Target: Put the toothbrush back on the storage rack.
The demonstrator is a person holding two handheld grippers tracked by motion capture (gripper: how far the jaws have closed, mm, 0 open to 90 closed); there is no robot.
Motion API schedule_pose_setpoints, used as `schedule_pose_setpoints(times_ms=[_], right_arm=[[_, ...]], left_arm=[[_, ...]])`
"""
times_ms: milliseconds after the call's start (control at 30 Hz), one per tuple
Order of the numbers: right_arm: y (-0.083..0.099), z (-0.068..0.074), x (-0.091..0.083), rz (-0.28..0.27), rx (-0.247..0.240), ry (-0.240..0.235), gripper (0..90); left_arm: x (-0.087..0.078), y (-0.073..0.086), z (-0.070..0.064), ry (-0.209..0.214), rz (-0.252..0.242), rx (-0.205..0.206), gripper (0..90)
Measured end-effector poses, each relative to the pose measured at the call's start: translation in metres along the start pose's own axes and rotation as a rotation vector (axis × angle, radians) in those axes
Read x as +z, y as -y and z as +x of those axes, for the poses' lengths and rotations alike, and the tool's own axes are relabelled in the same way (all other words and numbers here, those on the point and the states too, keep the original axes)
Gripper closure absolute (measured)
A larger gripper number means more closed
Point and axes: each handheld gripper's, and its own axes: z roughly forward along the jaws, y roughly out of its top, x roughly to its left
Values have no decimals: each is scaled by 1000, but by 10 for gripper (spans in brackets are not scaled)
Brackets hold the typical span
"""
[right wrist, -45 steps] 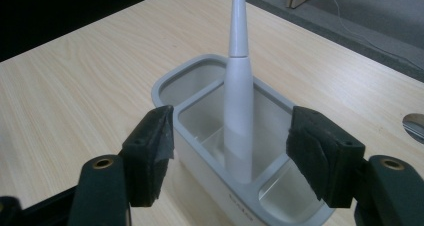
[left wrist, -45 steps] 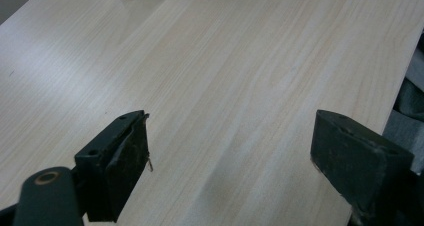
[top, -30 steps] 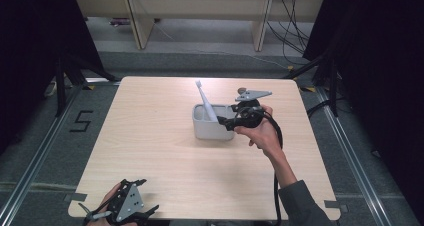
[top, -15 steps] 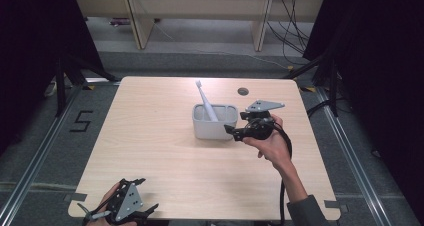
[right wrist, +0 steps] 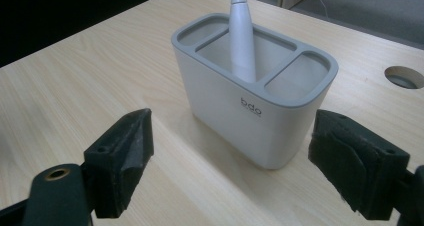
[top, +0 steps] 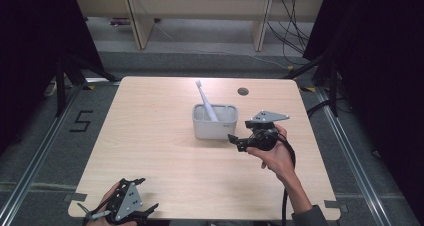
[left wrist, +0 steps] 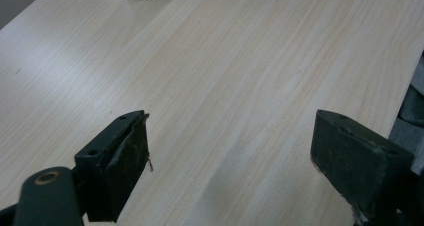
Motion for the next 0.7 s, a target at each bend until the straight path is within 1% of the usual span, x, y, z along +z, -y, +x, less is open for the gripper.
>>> schedule_pose_setpoints(times_ms=[33, 67, 100, 133, 233, 267, 300, 333, 367, 400, 433, 467, 500, 533, 567, 600, 633, 667, 700], right_arm=[[3, 2, 1, -8, -9, 2, 166], [4, 3, 1, -17, -18, 1, 165], [4, 3, 1, -17, -18, 1, 165], [6, 6, 1, -10, -20, -18, 165], [8, 9, 0, -8, -16, -19, 165], [10, 11, 1, -12, -20, -32, 165], [11, 13, 0, -7, -12, -35, 165], [12, 13, 0, -19, -30, -17, 165], [13, 14, -1, -12, -28, -19, 165], [15, 17, -1, -1, 4, -35, 165], [17, 17, -2, -5, -11, -19, 164], [18, 17, -2, -4, -22, -30, 161], [19, 18, -2, -9, -22, -36, 161], [21, 19, -3, -8, -8, -44, 161], [23, 20, -4, -14, 4, -47, 161], [23, 20, -4, -14, 4, -47, 161], [24, 18, -5, -24, -34, -30, 161], [27, 19, -5, -18, -21, -38, 161], [27, 19, -5, -18, -21, -38, 161]], left_arm=[[0, 0, 1, 0, 0, 2, 150], [0, -1, 0, 5, -3, -6, 150], [0, -1, 0, 5, -3, -6, 150], [0, -1, 0, 7, 1, 5, 150], [0, -1, 0, 7, -3, 1, 150], [0, -1, 0, 4, 3, 6, 150], [0, -1, 0, 5, 3, 9, 150], [0, -1, 0, 6, 5, 12, 151], [0, -1, 0, 6, 5, 14, 150], [0, -1, 0, 6, 5, 14, 150], [0, -1, 0, 6, 5, 14, 150], [0, -1, 0, 7, 1, 4, 150], [1, 0, 0, -13, 8, 11, 150], [2, 0, 0, -23, 9, 16, 150], [1, -1, 0, -11, 14, 18, 151], [1, -1, 0, -11, 14, 18, 151], [0, -1, 1, -2, 13, 20, 151], [0, -1, 0, 4, 6, 1, 150], [0, -1, 0, 4, 6, 1, 150]])
